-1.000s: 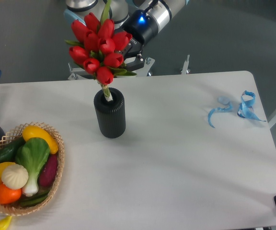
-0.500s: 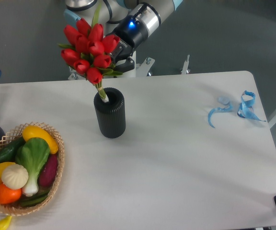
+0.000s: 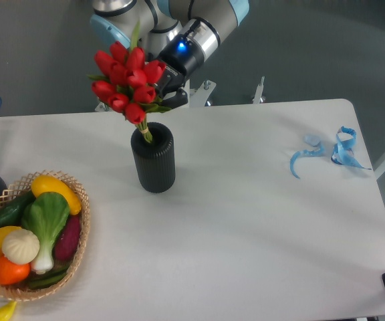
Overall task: Insert the flowers into the vase
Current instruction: 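Lower the tulip stems down into the black vase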
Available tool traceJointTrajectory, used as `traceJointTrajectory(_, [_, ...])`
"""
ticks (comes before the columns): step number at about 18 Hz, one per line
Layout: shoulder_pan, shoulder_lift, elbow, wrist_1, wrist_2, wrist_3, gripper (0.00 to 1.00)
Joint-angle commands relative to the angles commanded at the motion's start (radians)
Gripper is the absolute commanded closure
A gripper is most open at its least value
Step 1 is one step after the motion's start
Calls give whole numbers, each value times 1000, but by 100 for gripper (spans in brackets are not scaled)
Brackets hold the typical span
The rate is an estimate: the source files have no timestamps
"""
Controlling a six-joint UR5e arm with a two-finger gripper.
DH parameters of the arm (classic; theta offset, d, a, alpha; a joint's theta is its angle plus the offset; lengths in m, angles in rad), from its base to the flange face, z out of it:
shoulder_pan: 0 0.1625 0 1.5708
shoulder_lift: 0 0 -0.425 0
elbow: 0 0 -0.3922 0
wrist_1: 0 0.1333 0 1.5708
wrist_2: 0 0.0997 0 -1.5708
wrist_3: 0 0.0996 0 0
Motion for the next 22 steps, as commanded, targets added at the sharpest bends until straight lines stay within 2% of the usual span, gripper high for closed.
traceJointTrajectory(4, [5, -8, -21, 2, 3, 29, 73])
traceJointTrajectory(7, [5, -40, -32, 2, 38, 86, 53])
traceJointTrajectory(9, [3, -51, -35, 2, 66, 95, 29])
traceJointTrajectory(11, [3, -52, -35, 0, 93, 94, 14])
traceJointTrajectory(13, [3, -55, -32, 0, 103, 94, 4])
traceJointTrajectory(14, [5, -58, -32, 0, 103, 94, 0])
traceJointTrajectory(22, [24, -55, -23, 3, 187, 97, 0])
